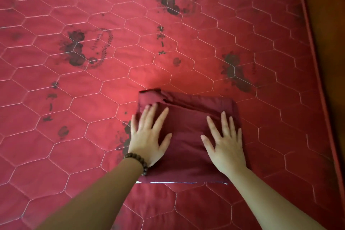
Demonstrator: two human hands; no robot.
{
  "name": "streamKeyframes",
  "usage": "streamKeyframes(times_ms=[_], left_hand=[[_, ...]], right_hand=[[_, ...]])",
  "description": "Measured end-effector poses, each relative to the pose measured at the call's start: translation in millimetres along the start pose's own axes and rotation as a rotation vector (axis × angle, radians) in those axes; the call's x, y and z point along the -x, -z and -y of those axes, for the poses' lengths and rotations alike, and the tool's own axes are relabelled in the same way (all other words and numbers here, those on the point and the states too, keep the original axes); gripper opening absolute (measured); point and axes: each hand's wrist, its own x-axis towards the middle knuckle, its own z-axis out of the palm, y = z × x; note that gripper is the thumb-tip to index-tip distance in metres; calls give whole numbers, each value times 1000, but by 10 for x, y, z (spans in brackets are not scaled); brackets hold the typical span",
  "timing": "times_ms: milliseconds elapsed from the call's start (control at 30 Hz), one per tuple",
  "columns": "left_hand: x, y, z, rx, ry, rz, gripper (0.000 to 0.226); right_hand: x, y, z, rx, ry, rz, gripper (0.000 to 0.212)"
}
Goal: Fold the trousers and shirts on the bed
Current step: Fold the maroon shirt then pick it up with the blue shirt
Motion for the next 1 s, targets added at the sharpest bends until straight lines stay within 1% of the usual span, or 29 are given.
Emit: streamKeyframes(times_ms=[33, 67, 100, 133, 167, 200, 233, 300, 400, 500, 600, 667, 767, 833, 933, 1000], left_hand=[[36, 52, 4, 66, 95, -87, 76], [68, 93, 16, 136, 215, -132, 79], [93, 123, 26, 219, 337, -121, 82], [114, 131, 34, 300, 437, -66, 85], [131, 121, 34, 359, 491, 3, 89], [147, 106, 28, 398, 498, 60, 92], [160, 95, 17, 434, 479, 89, 93], [175, 86, -14, 495, 441, 76, 93], [179, 106, -37, 477, 440, 60, 98], [186, 146, -19, 533, 453, 125, 104], [200, 174, 48, 525, 396, 169, 107], [251, 200, 98, 499, 324, 216, 105], [400, 222, 178, 461, 203, 319, 102], [504, 229, 231, 462, 151, 349, 99], [624, 198, 298, 493, 128, 339, 89], [694, 172, 343, 495, 162, 311, 81]], right_hand=[[11, 70, -55, -33, -25, -42, 69], [20, 131, -119, -65, -77, -72, 73], [29, 184, -176, -104, -150, -65, 77], [39, 223, -215, -156, -229, -22, 82], [49, 239, -233, -219, -299, 44, 87], [57, 236, -228, -287, -345, 112, 90], [65, 228, -205, -339, -362, 165, 92], [79, 213, -127, -367, -346, 191, 94], [117, 215, -18, -316, -295, 95, 95], [180, 219, 7, -404, -293, 17, 100], [217, 234, -41, -560, -324, 42, 104], [267, 225, -85, -590, -306, 65, 103], [407, 195, -89, -576, -230, 113, 100], [508, 164, -75, -578, -189, 146, 97], [656, 116, -42, -582, -139, 180, 87], [745, 75, -7, -608, -131, 179, 74]])
